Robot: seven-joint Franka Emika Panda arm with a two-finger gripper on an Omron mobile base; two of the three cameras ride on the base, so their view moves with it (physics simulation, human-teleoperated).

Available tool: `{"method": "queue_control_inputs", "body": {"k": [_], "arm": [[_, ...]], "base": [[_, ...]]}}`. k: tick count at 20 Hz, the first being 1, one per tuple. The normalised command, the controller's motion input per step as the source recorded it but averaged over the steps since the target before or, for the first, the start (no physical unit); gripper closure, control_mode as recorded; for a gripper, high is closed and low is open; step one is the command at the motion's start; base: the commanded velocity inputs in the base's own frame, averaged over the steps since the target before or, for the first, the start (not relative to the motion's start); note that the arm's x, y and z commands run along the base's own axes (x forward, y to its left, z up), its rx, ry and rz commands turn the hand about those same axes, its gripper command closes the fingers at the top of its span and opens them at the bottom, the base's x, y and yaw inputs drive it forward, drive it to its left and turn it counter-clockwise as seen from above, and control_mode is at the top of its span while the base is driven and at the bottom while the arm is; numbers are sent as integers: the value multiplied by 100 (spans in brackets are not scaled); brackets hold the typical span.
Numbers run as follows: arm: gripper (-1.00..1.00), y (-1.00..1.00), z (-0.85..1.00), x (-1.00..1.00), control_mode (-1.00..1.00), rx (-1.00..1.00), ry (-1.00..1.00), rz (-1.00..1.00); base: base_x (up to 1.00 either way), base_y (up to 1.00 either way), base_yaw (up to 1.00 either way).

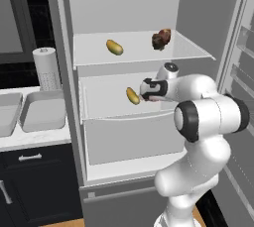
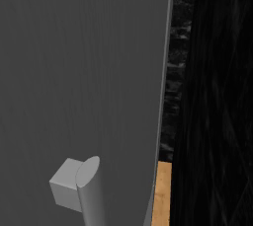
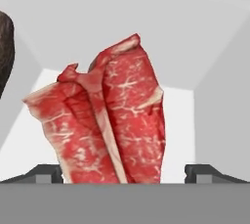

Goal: Place one cucumber and one steak in each tupperware on the nearby counter, to pack two identical lunches.

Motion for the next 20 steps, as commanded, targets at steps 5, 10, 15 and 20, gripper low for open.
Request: {"method": "queue_control_inputs", "body": {"k": [5,10,15,20], "arm": [[100,0,-29,7,-100,0,0,0],[100,0,-8,-4,-100,0,2,1],[100,-9,-2,-95,-100,0,-5,1],[100,-2,12,-100,-100,0,-14,3]], "base": [[0,0,0],[0,0,0],[0,0,0],[0,0,0]]}}
